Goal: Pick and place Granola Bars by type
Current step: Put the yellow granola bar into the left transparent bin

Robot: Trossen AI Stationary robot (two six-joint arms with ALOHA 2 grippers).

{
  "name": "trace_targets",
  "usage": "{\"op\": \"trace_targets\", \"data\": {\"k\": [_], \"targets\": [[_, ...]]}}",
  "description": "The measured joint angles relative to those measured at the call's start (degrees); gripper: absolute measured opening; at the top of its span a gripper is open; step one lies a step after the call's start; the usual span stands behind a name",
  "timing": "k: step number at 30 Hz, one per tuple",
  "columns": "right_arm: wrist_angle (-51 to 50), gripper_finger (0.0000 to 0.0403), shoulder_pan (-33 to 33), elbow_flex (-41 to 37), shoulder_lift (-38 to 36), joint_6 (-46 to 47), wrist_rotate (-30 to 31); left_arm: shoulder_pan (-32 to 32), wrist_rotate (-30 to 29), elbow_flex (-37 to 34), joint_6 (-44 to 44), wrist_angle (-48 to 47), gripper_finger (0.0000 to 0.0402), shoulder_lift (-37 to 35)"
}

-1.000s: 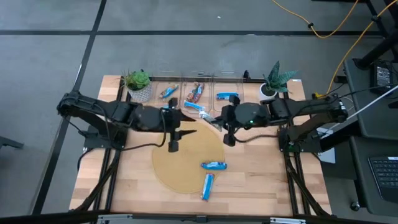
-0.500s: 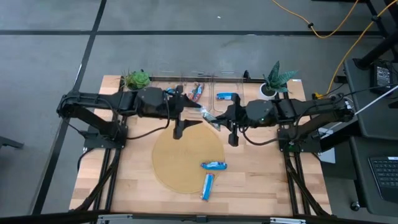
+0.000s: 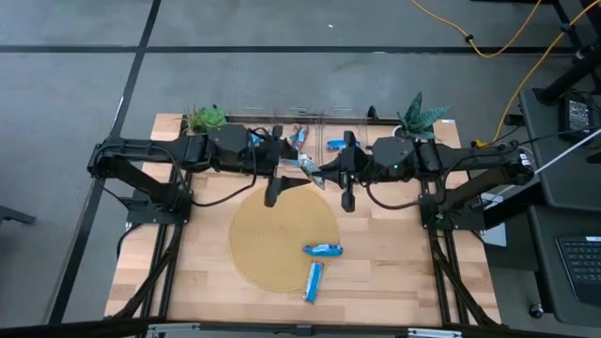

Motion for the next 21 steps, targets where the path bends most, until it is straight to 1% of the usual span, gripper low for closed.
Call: {"op": "trace_targets", "data": {"k": [2,5,11,14,15,17,20,21], "targets": [[0.0,0.0024,-0.3,0.0,0.0,0.0,0.0,0.0,0.1,0.0,0.4,0.1,0.0234,0.0],[0.0,0.0029,-0.4,0.0,0.0,0.0,0.0,0.0,0.1,0.0,0.9,0.2,0.0194,0.2],[-0.3,0.0012,-0.3,0.0,0.0,-0.2,-0.2,0.0,0.0,0.0,0.9,0.2,0.0085,0.6],[-0.2,0.0016,-0.3,0.0,0.0,-0.1,-0.2,0.0,0.0,0.0,1.3,0.1,0.0030,0.7],[-0.1,0.0022,-0.3,0.0,0.0,-0.1,-0.2,0.0,0.0,0.0,1.5,0.2,0.0018,0.7],[-0.2,0.0032,-0.3,0.0,0.1,0.0,-0.2,0.0,0.0,0.0,1.5,0.2,0.0014,0.7],[-0.1,0.0041,-0.4,0.0,0.1,0.3,-0.3,0.0,0.0,0.0,1.5,0.2,0.0020,0.7],[-0.1,0.0043,-0.4,0.0,0.1,0.1,-1.2,0.0,0.1,0.0,1.5,0.2,0.0020,0.7]]}}
